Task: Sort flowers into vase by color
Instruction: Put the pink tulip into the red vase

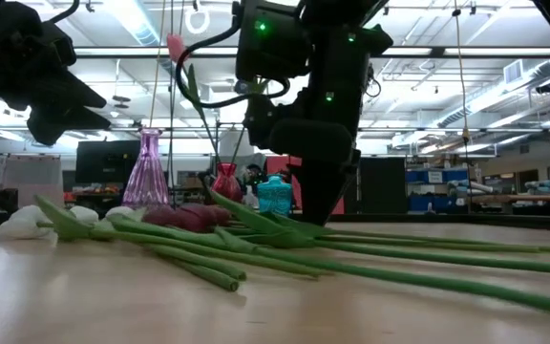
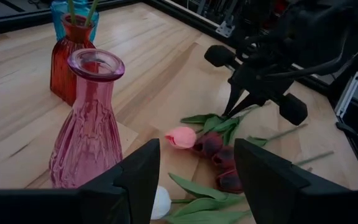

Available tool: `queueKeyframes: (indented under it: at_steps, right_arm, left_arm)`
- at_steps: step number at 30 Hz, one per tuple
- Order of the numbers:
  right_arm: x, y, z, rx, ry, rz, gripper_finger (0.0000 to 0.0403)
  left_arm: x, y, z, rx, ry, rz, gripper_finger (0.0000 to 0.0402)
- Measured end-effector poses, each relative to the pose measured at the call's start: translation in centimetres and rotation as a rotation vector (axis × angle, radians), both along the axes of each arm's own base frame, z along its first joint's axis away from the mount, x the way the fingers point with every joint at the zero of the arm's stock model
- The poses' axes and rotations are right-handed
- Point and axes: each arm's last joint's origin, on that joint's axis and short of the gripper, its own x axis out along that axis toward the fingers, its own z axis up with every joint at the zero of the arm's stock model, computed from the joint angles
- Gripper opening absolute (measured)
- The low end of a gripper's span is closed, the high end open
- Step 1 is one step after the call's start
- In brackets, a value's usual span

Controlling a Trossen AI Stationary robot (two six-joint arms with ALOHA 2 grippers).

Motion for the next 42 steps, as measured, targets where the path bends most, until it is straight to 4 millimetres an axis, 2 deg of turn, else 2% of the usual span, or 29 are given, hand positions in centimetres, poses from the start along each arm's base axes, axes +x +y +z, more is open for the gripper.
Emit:
queueKeyframes:
  at_steps: [6,10,14,18,24,27,33,37,42]
  right_arm:
    - [-1.5,-1.2,1.6,-0.08,0.077,-0.01,0.0005]
    - [-2.9,-2.8,4.9,-0.202,0.084,-0.08,0.0004]
    - [-4.2,-4.1,7.2,-0.263,0.013,-0.109,0.0004]
    - [-4.8,-4.3,9.4,-0.268,-0.217,-0.027,0.0004]
    - [-6.0,-4.3,10.3,-0.313,-0.559,0.145,0.0005]
    - [-6.6,-4.4,10.8,-0.352,-0.7,0.168,0.0005]
    - [-7.6,-5.4,14.0,-0.373,-1.053,0.167,0.0006]
    - [-8.5,-6.5,13.8,-0.291,-1.042,0.112,0.0004]
    - [-9.2,-7.0,9.4,-0.17,-0.713,0.052,0.002]
  left_arm:
    - [0.0,0.0,0.0,0.0,0.0,0.0,0.0211]
    - [0.0,0.0,0.0,0.0,0.0,0.0,0.0211]
    - [0.0,0.0,0.0,-0.003,-0.001,0.001,0.0211]
    - [0.0,0.0,0.0,-0.003,-0.002,0.001,0.0211]
    - [0.0,0.0,0.0,-0.015,-0.004,0.005,0.0211]
    - [0.0,0.0,0.0,-0.017,-0.003,0.007,0.0211]
    - [0.0,0.0,0.0,-0.012,-0.002,0.015,0.0211]
    - [0.0,0.0,0.0,-0.013,-0.001,0.017,0.0211]
    - [0.0,0.0,-0.1,-0.014,0.0,0.017,0.0211]
